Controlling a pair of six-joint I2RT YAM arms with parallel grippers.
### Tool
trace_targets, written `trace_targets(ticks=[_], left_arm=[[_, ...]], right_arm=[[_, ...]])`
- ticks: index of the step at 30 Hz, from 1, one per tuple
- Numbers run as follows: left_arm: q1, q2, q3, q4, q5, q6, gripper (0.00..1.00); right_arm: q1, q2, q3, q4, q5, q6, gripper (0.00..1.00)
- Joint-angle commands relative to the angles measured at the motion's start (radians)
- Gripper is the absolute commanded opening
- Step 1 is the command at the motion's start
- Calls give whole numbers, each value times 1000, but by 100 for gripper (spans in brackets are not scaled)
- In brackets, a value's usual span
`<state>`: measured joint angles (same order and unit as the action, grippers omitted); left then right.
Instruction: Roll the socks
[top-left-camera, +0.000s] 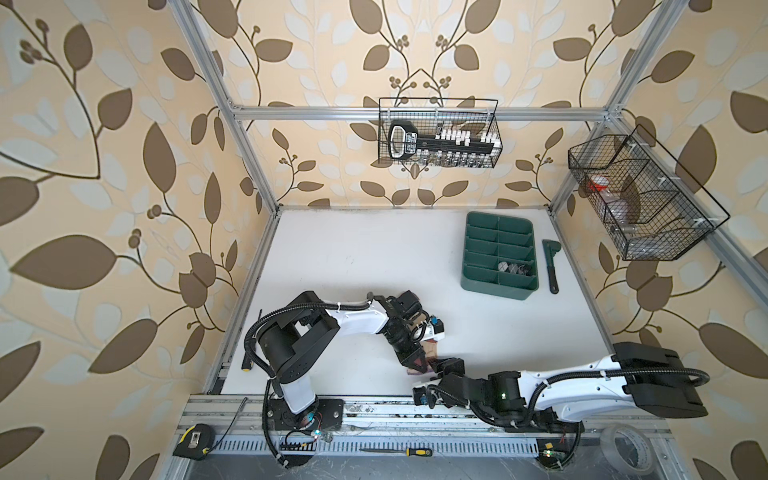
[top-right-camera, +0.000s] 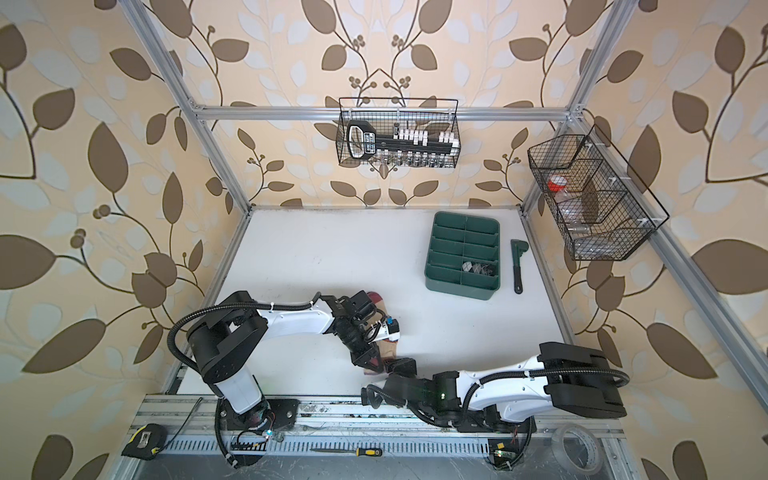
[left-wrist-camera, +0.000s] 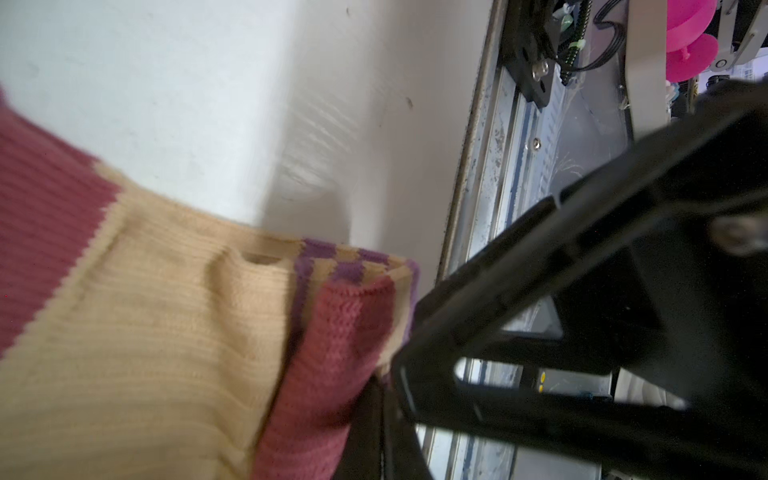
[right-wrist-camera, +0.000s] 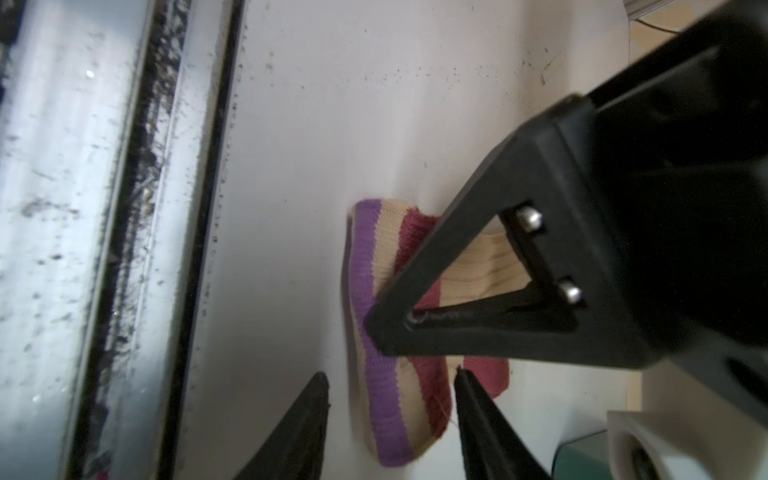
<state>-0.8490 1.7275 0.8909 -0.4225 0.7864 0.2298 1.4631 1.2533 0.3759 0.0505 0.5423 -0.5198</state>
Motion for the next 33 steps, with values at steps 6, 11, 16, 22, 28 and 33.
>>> trace_targets(ticks=[6,11,16,22,28,33], left_arm=[[10,8,9,-25,54,32,0],[10,9,10,-28,60,34,0],[10,9,11,-31,65,37,0],[10,-2,16,-26,61,33,0],[11,-122,14,2,-51,26,32],[86,-317,34,36,-205,18,49]], right_arm=[[-45,47,-14,43,-7,-12,46],[-56,104,-7,55,4,-31,36],[-64,153,8,50,-3,-44,19],[-77,166,44,-24,-71,-42,2],[-112,203,116,-163,-196,-24,0],[-150,225,148,-235,-273,-12,0]])
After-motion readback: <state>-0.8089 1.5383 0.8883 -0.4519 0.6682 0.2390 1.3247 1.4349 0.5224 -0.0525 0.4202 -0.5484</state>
